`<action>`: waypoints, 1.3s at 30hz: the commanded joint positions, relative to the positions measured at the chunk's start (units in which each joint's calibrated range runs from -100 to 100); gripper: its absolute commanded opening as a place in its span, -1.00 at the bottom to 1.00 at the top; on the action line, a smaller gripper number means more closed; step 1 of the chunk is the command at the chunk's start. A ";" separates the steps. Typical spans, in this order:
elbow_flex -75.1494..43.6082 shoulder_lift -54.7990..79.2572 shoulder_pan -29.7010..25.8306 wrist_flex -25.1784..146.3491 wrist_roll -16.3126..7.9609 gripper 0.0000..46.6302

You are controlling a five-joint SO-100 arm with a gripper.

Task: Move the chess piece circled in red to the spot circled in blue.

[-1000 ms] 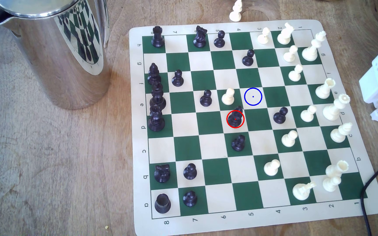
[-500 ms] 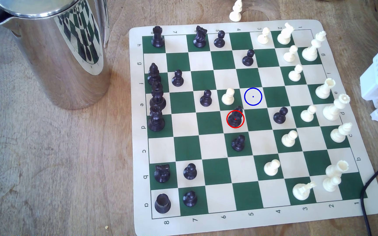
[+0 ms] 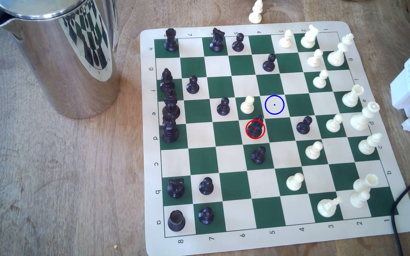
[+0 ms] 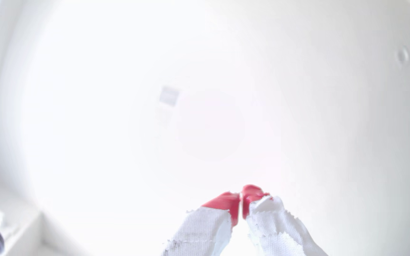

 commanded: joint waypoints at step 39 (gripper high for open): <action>-58.51 52.26 -20.90 130.26 -18.95 -0.54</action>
